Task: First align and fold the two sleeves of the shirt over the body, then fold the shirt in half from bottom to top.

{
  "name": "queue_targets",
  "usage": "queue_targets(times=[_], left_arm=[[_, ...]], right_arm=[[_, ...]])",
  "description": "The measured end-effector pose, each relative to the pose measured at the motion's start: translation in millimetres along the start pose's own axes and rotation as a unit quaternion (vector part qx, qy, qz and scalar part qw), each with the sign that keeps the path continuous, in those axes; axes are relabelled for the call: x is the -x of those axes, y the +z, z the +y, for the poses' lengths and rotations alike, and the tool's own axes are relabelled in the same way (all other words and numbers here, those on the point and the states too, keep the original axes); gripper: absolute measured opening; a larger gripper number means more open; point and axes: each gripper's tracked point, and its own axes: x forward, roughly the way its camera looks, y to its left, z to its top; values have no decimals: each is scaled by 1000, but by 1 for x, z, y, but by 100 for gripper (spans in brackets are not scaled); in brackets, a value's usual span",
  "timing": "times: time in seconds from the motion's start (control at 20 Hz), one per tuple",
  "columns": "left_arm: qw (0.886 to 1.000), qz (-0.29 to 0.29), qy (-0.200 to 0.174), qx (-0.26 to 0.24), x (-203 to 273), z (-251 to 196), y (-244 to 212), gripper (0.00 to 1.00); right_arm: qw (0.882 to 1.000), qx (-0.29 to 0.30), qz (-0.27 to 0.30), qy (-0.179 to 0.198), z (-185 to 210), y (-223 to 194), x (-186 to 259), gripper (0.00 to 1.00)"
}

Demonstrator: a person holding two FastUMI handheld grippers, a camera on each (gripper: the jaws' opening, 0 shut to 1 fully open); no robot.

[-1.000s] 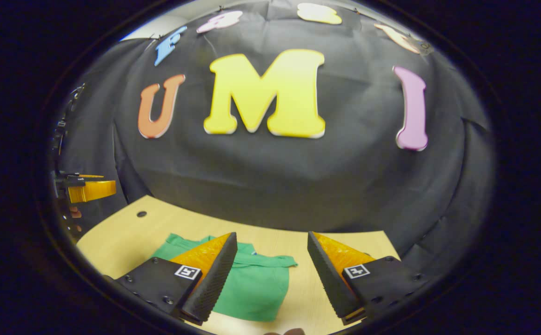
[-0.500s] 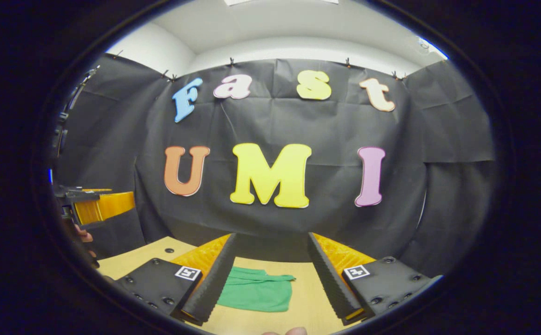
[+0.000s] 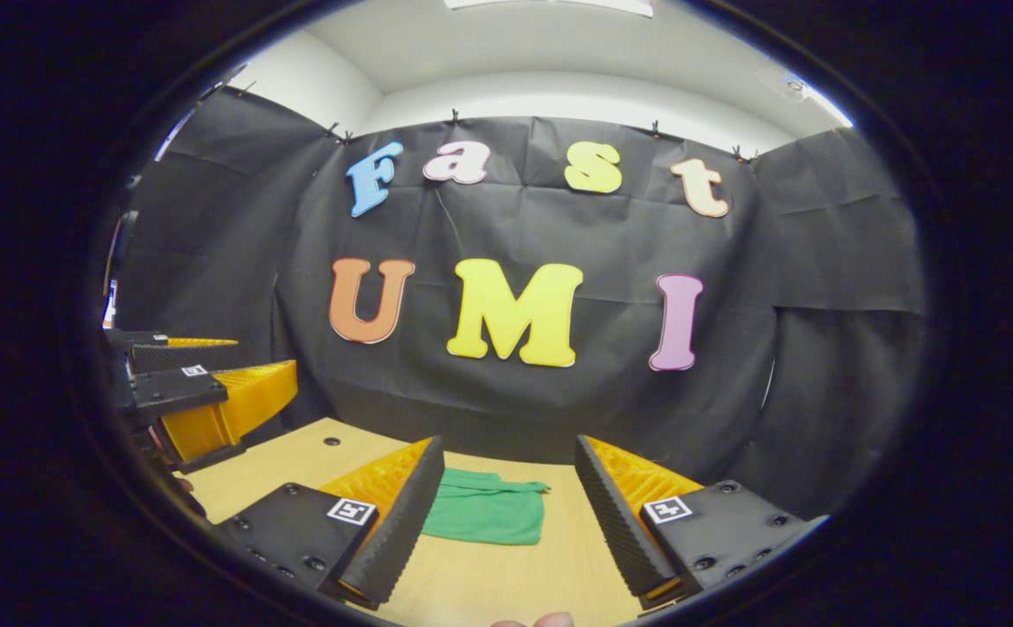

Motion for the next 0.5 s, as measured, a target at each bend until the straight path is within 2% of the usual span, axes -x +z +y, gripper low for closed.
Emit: queue_targets(times=[0.05,0.4,0.45,0.5], left_arm=[[1000,3,-1,6,0,-1,-2,100],[1000,7,-3,19,-7,-3,-5,98],[1000,8,-5,18,-10,-5,-4,98],[1000,9,-6,18,-13,-6,-5,98]], right_arm=[[1000,0,0,-1,-1,1,-1,95],[1000,-10,3,-6,1,3,-7,95],[1000,-10,4,-5,1,2,-9,93],[1000,-11,5,-6,0,2,-11,95]])
